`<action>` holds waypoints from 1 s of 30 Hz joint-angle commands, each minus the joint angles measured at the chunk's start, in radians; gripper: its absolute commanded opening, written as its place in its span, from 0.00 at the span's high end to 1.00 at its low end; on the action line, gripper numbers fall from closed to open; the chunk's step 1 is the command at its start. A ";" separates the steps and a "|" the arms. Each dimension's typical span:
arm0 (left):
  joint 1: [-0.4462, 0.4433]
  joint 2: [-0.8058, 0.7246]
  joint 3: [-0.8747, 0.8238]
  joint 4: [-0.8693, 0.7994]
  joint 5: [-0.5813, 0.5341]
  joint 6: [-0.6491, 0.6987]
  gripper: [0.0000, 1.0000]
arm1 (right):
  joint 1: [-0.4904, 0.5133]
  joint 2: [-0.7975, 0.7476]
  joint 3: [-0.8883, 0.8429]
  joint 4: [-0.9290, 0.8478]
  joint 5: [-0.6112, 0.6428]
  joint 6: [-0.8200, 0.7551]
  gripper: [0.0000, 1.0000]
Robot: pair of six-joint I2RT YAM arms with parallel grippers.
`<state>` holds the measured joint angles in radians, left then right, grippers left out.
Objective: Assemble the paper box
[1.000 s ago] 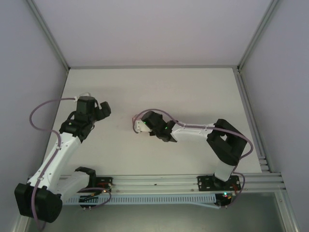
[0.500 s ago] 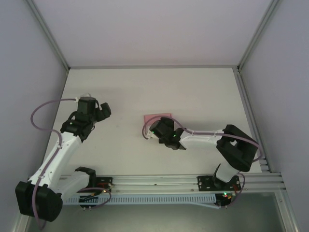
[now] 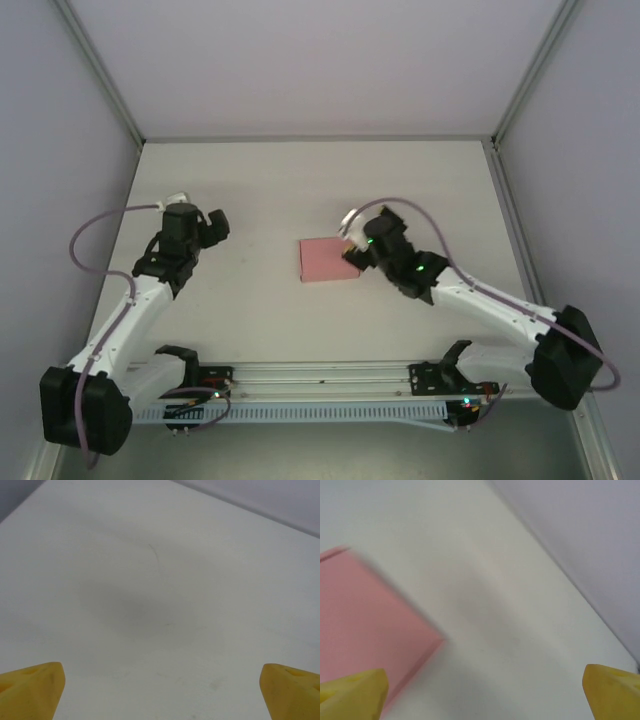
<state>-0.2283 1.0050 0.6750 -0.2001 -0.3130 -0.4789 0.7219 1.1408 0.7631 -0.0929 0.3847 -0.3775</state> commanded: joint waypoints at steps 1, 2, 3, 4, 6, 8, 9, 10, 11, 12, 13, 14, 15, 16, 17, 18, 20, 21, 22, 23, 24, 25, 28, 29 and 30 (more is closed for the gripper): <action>0.060 0.015 -0.105 0.316 -0.071 0.112 0.00 | -0.171 -0.067 -0.086 0.164 -0.004 0.232 0.00; 0.078 0.026 -0.141 0.395 -0.086 0.143 0.00 | -0.226 -0.081 -0.117 0.216 0.008 0.275 0.00; 0.094 0.041 -0.189 0.502 -0.108 0.184 0.00 | -0.295 -0.088 -0.155 0.275 0.005 0.331 0.00; 0.111 0.056 -0.228 0.586 -0.133 0.205 0.00 | -0.358 -0.088 -0.190 0.321 -0.014 0.377 0.00; 0.147 0.091 -0.299 0.747 -0.139 0.244 0.00 | -0.492 -0.060 -0.249 0.400 -0.102 0.462 0.00; 0.172 0.135 -0.368 0.911 -0.110 0.318 0.00 | -0.568 -0.010 -0.303 0.511 -0.177 0.475 0.00; 0.174 0.173 -0.402 1.010 -0.114 0.365 0.00 | -0.582 0.023 -0.349 0.612 -0.202 0.444 0.00; 0.177 0.210 -0.419 1.074 -0.115 0.385 0.00 | -0.583 0.049 -0.391 0.709 -0.201 0.437 0.00; 0.180 0.248 -0.434 1.132 -0.113 0.400 0.00 | -0.583 0.076 -0.428 0.798 -0.201 0.431 0.00; 0.181 0.295 -0.447 1.188 -0.107 0.405 0.00 | -0.584 0.100 -0.457 0.851 -0.211 0.430 0.00; 0.180 0.324 -0.448 1.232 -0.099 0.420 0.00 | -0.585 0.120 -0.469 0.865 -0.201 0.437 0.00; 0.182 0.331 -0.437 1.221 -0.051 0.419 0.00 | -0.588 0.138 -0.481 0.880 -0.193 0.447 0.00; 0.184 0.355 -0.440 1.265 -0.011 0.434 0.00 | -0.590 0.156 -0.491 0.922 -0.175 0.458 0.00; 0.185 0.396 -0.451 1.332 0.013 0.454 0.00 | -0.594 0.154 -0.493 0.927 -0.178 0.458 0.00; 0.187 0.457 -0.461 1.418 0.018 0.460 0.00 | -0.608 0.157 -0.490 0.928 -0.219 0.444 0.00; 0.194 0.492 -0.455 1.427 0.079 0.476 0.00 | -0.617 0.162 -0.485 0.928 -0.227 0.443 0.00; 0.185 0.556 -0.432 1.460 0.103 0.503 0.00 | -0.622 0.159 -0.494 0.943 -0.221 0.422 0.00; 0.190 0.530 -0.426 1.399 0.118 0.492 0.00 | -0.622 0.155 -0.524 1.003 -0.223 0.390 0.00; 0.193 0.531 -0.420 1.394 0.118 0.489 0.00 | -0.621 0.154 -0.567 1.094 -0.222 0.362 0.00; 0.194 0.543 -0.426 1.426 0.115 0.496 0.00 | -0.622 0.173 -0.624 1.225 -0.212 0.342 0.00; 0.193 0.536 -0.423 1.406 0.116 0.490 0.00 | -0.627 0.233 -0.657 1.351 -0.170 0.363 0.00; 0.193 0.538 -0.423 1.413 0.117 0.492 0.01 | -0.644 0.323 -0.672 1.468 -0.153 0.389 0.00; 0.193 0.540 -0.425 1.417 0.116 0.494 0.00 | -0.663 0.482 -0.539 1.417 -0.252 0.378 0.00; 0.193 0.538 -0.424 1.412 0.116 0.491 0.00 | -0.676 0.395 -0.426 1.054 -0.292 0.381 0.00; 0.193 0.538 -0.423 1.414 0.116 0.492 0.00 | -0.710 0.389 -0.382 0.971 -0.315 0.423 0.00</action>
<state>-0.0425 1.5383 0.2371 1.1580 -0.2119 -0.0147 0.0483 1.5974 0.2256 1.0538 0.1493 0.0105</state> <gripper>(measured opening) 0.997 0.997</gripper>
